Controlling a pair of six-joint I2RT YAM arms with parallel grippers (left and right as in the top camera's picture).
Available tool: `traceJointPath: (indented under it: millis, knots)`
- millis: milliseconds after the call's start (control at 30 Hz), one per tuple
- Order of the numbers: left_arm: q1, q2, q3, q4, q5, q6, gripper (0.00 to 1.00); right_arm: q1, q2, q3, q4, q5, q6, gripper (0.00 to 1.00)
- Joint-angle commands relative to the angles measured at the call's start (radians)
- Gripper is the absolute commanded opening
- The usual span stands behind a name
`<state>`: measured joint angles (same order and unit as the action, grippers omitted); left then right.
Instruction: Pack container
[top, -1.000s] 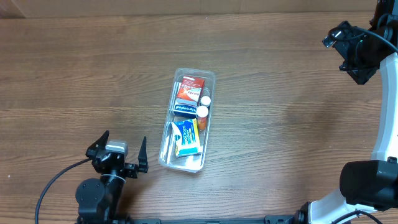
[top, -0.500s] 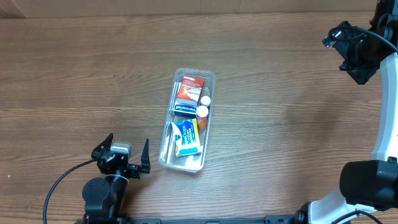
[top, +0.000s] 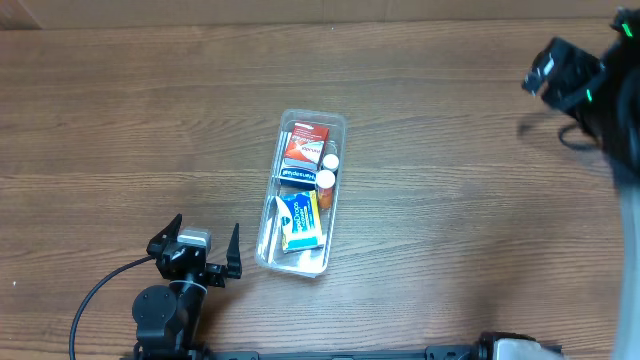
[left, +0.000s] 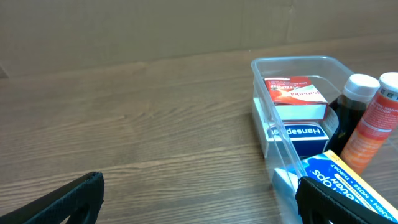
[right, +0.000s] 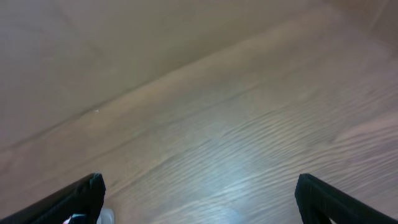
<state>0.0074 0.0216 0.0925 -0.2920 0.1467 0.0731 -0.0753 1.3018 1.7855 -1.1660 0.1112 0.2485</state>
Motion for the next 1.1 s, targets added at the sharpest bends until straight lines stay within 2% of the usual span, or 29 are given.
traceJointPath:
  millis: [0,133,233,333,433,633,700,1067]
  knots:
    - [0.005,-0.002,-0.002,-0.001,0.004,-0.021,1.0,0.002,-0.261,-0.238,0.12,0.037,-0.191,1.0]
    - [0.005,-0.002,-0.002,-0.001,0.004,-0.021,1.0,0.002,-0.631,-0.686,0.285,0.0,-0.19,1.0]
    - [0.005,-0.002,-0.002,-0.001,0.004,-0.021,1.0,0.002,-0.937,-1.047,0.363,-0.099,-0.19,1.0]
    - [0.005,-0.002,-0.002,-0.001,0.004,-0.021,1.0,0.002,-1.151,-1.267,0.373,-0.161,-0.189,1.0]
    - [0.005,-0.002,-0.002,-0.001,0.004,-0.021,1.0,0.002,-1.277,-1.421,0.417,-0.185,-0.189,1.0]
    - [0.005,-0.002,-0.002,-0.001,0.004,-0.021,1.0,0.002,-1.298,-1.643,0.675,-0.227,-0.189,1.0]
    - [0.005,-0.002,-0.002,-0.001,0.004,-0.021,1.0,0.002,-1.298,-1.654,0.71,-0.225,-0.19,1.0]
    - [0.005,-0.002,-0.002,-0.001,0.004,-0.021,1.0,0.002,-1.298,-1.654,0.712,-0.219,-0.193,1.0]
